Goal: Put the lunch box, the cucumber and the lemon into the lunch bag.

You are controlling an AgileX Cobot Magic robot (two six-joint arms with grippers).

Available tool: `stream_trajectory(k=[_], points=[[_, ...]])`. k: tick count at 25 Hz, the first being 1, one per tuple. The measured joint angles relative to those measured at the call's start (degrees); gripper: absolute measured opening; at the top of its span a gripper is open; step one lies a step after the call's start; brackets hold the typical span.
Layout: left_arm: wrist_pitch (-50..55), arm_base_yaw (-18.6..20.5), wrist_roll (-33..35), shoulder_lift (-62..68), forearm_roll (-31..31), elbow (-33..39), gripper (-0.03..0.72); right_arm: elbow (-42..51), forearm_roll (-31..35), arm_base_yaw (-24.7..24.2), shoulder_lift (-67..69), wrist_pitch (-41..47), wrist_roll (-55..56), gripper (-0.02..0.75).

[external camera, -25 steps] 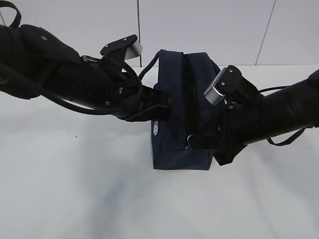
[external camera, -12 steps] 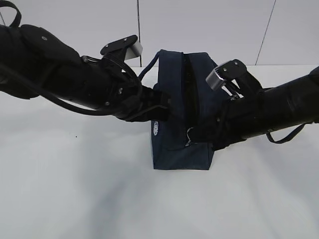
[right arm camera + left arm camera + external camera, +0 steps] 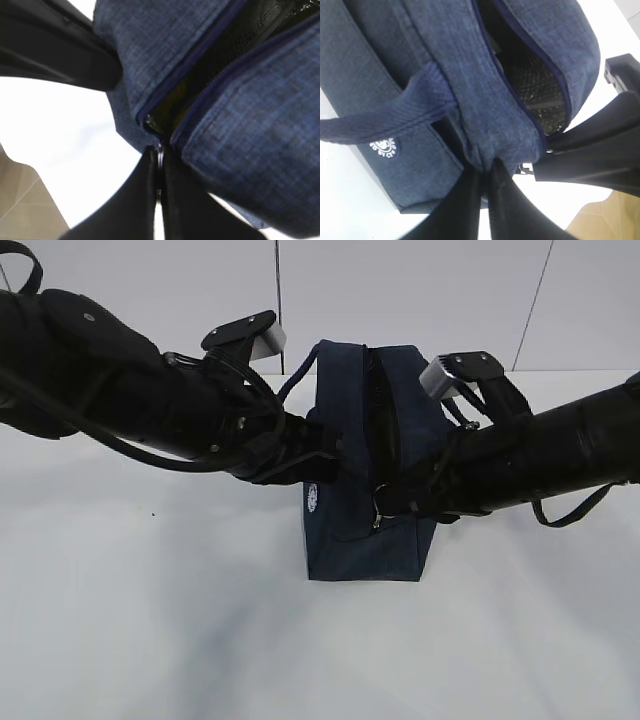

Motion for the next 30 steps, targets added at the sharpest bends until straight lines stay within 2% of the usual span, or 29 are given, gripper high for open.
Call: stream_trajectory(k=[21,30], points=[[-0.1,0.0,0.0,0.0,0.4,0.0,-0.006,-0.4,5.1,0.0,-3.5,-1.2,0.7,0.007],[-0.1,0.0,0.0,0.0,0.4,0.0,-0.006,-4.4,5.7,0.0,-3.6,-1.5,7.3,0.007]])
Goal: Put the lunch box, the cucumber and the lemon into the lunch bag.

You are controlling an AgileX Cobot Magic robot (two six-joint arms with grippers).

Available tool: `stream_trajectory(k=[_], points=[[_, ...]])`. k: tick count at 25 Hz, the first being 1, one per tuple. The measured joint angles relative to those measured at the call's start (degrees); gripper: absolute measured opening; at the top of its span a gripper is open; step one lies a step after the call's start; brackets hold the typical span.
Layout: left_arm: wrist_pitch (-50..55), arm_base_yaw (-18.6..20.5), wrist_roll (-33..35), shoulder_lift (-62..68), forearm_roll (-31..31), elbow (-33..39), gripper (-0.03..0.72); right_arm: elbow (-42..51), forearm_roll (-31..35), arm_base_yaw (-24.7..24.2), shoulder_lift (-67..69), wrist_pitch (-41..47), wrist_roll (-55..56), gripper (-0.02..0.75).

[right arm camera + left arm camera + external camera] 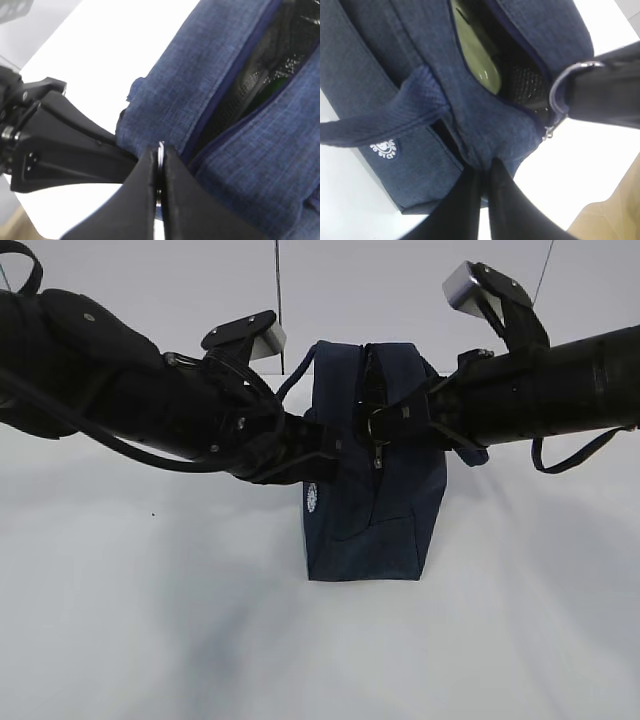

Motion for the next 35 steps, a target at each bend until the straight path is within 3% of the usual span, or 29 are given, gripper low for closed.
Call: stream_trajectory(k=[20,35], points=[[-0.1,0.0,0.0,0.0,0.0,0.0,-0.006,-1.2,5.1,0.0,1.2,-3.4,7.4,0.007],[-0.1,0.0,0.0,0.0,0.2,0.0,-0.006,-5.6,5.4,0.0,5.5,-3.4,10.0,0.007]])
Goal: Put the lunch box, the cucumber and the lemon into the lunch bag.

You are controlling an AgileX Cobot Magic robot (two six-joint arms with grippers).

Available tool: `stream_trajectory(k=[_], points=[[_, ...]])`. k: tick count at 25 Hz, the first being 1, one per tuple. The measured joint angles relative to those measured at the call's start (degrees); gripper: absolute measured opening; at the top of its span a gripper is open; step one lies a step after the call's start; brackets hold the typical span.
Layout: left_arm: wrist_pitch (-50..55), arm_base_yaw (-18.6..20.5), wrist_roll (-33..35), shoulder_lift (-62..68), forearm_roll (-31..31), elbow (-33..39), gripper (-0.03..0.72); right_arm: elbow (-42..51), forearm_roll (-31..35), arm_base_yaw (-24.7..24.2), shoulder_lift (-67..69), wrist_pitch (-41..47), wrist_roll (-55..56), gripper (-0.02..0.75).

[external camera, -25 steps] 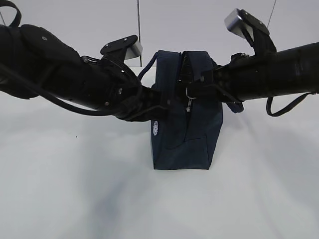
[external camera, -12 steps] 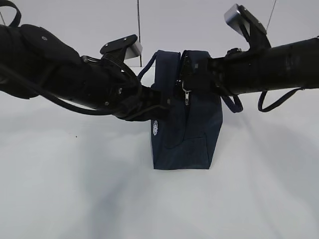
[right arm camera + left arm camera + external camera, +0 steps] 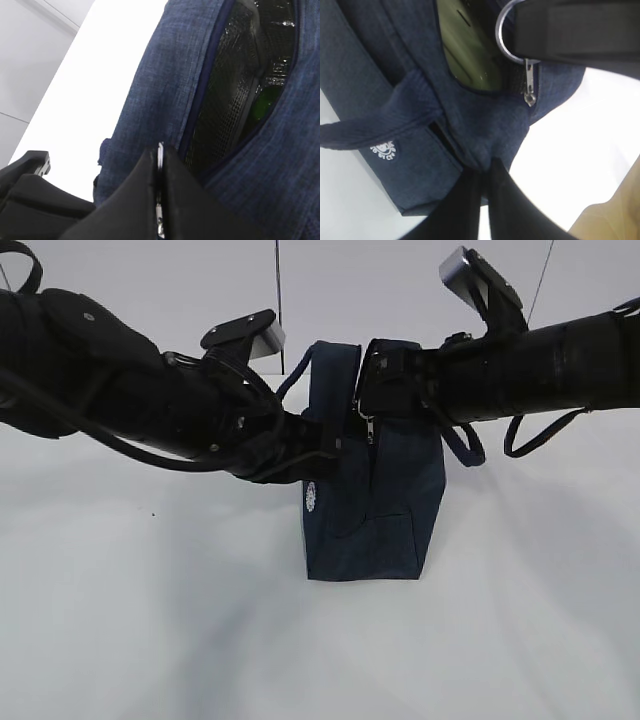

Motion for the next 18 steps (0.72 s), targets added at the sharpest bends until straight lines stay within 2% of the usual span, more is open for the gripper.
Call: stream_trajectory(k=[13,18], points=[[0.2,0.0,0.0,0.0,0.0,0.0,-0.006,-0.1,1.7,0.1,0.0,-1.7,0.3,0.007],[0.2,0.0,0.0,0.0,0.0,-0.2,-0.006,-2.9,1.7,0.2,0.2,-2.5,0.4,0.007]])
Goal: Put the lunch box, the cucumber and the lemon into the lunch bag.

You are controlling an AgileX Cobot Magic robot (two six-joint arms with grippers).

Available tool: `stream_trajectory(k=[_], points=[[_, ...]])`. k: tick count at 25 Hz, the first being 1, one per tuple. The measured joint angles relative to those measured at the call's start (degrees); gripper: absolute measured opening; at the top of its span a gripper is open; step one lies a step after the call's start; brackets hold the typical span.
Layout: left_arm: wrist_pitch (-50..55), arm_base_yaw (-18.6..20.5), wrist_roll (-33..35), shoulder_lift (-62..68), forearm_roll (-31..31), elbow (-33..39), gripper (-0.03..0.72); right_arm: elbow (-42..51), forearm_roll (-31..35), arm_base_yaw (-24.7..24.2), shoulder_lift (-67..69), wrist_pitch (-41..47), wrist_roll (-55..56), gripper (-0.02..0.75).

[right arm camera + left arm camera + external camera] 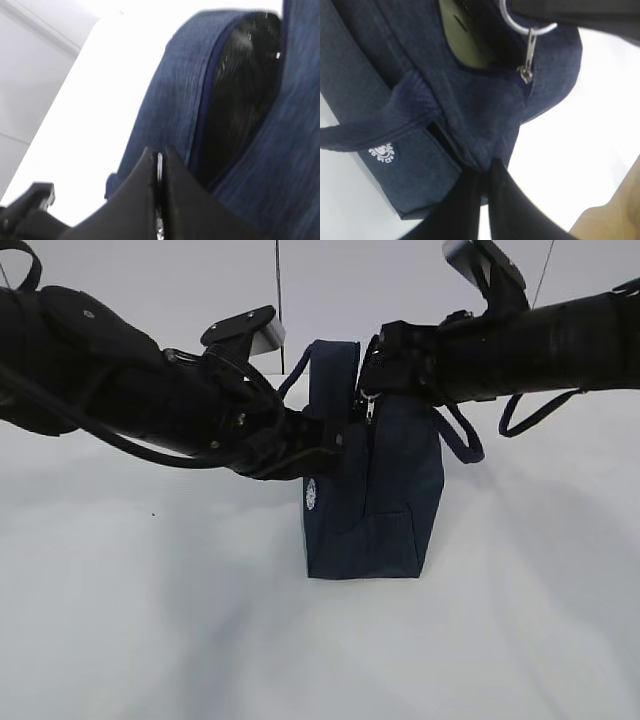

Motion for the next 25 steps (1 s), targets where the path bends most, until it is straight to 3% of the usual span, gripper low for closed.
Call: stream_trajectory(k=[18,25], points=[[0.1,0.0,0.0,0.0,0.0,0.0,-0.007,-1.5,0.2,0.3,2.3,-3.7,0.0,0.007],[0.3,0.0,0.0,0.0,0.1,0.0,-0.007,-3.6,0.7,0.3,5.4,-1.4,0.1,0.007]])
